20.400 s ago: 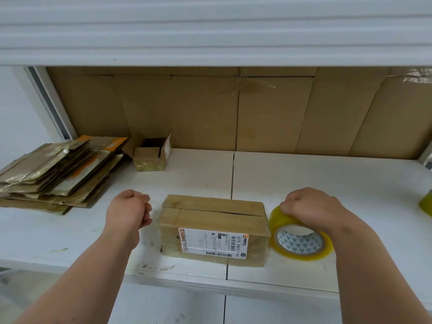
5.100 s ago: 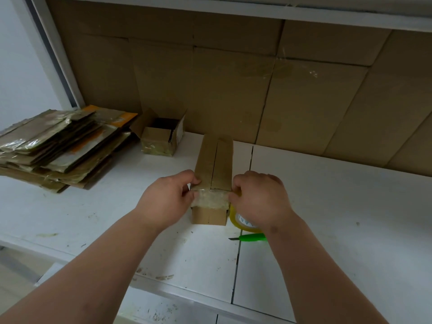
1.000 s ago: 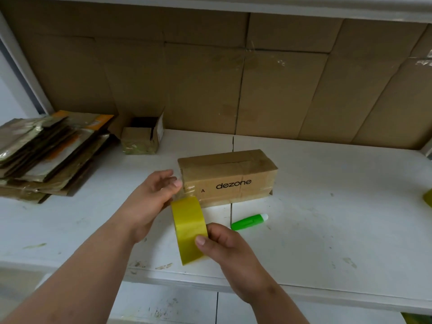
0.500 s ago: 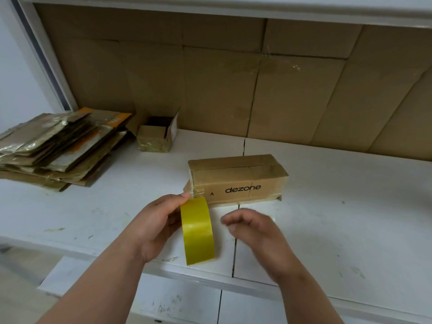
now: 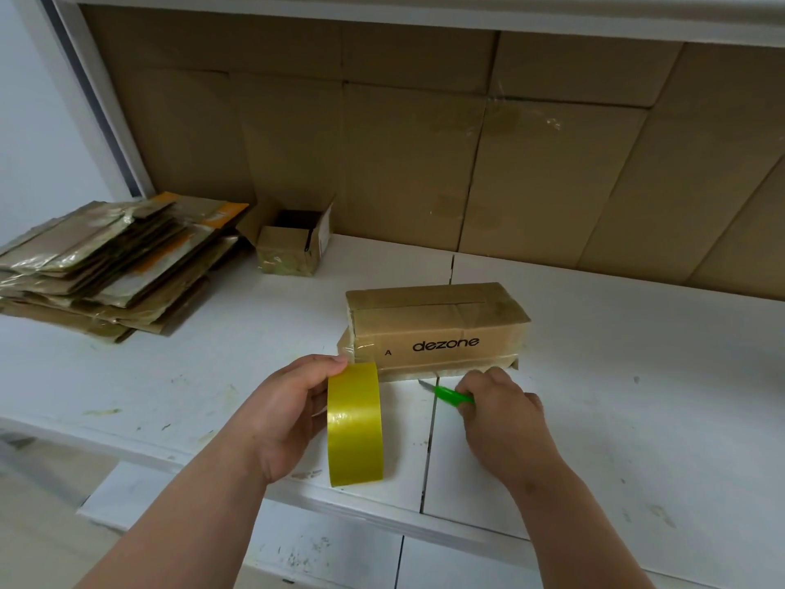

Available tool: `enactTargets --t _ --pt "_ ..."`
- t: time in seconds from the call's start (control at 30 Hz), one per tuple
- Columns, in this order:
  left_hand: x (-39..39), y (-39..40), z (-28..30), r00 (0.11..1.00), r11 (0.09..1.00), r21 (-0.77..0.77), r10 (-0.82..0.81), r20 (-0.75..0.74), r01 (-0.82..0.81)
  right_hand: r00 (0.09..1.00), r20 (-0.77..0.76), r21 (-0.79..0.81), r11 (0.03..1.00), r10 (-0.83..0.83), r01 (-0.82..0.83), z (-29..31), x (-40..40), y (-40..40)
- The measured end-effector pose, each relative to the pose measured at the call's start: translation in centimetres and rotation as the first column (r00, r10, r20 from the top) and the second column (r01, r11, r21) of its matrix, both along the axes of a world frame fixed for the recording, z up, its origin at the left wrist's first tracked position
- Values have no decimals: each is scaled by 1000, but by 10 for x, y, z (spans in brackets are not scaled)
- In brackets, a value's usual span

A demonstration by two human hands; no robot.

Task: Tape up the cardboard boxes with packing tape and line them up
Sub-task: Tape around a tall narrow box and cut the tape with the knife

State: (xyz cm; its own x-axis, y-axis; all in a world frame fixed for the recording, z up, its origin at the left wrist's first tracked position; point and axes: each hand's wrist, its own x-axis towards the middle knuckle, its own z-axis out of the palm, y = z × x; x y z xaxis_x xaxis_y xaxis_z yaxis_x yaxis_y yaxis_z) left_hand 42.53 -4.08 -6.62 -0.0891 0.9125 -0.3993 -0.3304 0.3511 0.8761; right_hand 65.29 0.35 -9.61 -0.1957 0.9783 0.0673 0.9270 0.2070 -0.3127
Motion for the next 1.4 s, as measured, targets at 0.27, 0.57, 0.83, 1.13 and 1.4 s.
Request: enactTargets --t 0.27,0.57,0.83,1.13,1.4 --pt "2 4 0 1000 999 -36 14 5 -14 894 -439 -114 982 89 -154 51 -24 2" --pt "4 6 -5 997 998 -63 27 65 -23 882 -418 -162 938 216 -306 76 -38 12" --pt "6 6 -3 997 998 -62 33 66 -29 929 -315 -188 947 194 -262 84 -51 22" --pt "7 5 0 998 998 -36 47 43 -45 952 -116 -160 941 282 -298 93 -65 25" --pt "7 5 1 999 999 -30 36 20 -36 956 -22 -108 950 293 -293 84 -75 24"
